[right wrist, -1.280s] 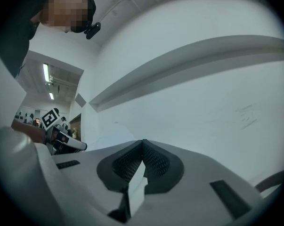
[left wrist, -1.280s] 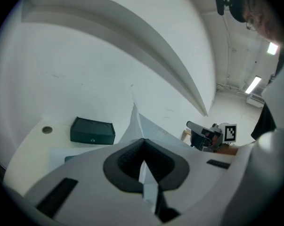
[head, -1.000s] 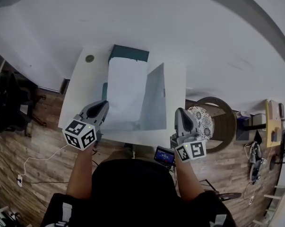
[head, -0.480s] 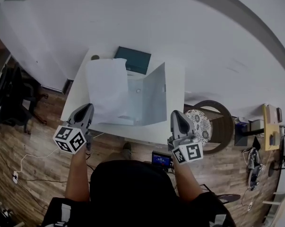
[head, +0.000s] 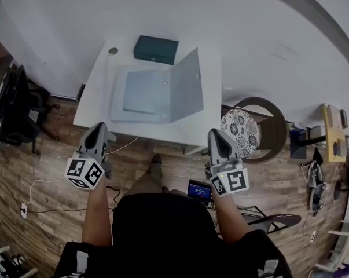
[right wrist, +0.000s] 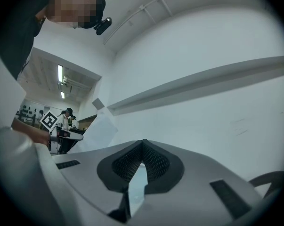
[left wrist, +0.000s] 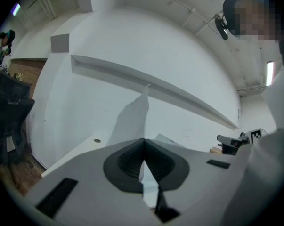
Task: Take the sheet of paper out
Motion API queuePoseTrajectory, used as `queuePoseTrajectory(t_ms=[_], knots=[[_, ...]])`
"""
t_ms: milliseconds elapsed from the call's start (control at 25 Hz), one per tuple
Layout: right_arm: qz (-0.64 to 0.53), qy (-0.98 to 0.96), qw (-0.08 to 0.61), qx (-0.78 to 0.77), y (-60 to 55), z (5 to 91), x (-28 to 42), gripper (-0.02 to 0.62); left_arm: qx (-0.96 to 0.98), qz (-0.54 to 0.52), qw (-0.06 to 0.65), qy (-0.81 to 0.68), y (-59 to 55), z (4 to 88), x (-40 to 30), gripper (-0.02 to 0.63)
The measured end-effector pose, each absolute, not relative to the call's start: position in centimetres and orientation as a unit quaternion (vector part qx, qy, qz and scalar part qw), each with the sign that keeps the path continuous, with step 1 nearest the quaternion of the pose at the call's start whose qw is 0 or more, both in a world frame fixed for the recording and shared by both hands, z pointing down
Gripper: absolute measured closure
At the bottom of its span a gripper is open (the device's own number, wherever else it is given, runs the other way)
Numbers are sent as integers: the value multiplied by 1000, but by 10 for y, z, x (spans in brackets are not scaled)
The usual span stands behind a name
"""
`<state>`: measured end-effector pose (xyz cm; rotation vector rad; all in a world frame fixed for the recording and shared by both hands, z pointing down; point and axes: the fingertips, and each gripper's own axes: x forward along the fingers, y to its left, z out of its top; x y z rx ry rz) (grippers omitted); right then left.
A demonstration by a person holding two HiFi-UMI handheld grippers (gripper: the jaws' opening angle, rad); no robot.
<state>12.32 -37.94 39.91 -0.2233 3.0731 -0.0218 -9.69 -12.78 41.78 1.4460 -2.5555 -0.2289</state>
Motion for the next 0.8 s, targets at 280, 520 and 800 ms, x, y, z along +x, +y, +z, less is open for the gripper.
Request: queuePoseTrajectory(t_ms=[280,520,800], knots=[[-16,997,21,-77,-326,412,190,586,490,-67,116,-861,-81,434,-40,604],[-12,996,14,-89,-279,409,223,586,507,-59,127,-850,-42,440,-10,604],[-24,992,6,-127,-211,413,232,586,537,-59,118,-833,12,439,7,604]])
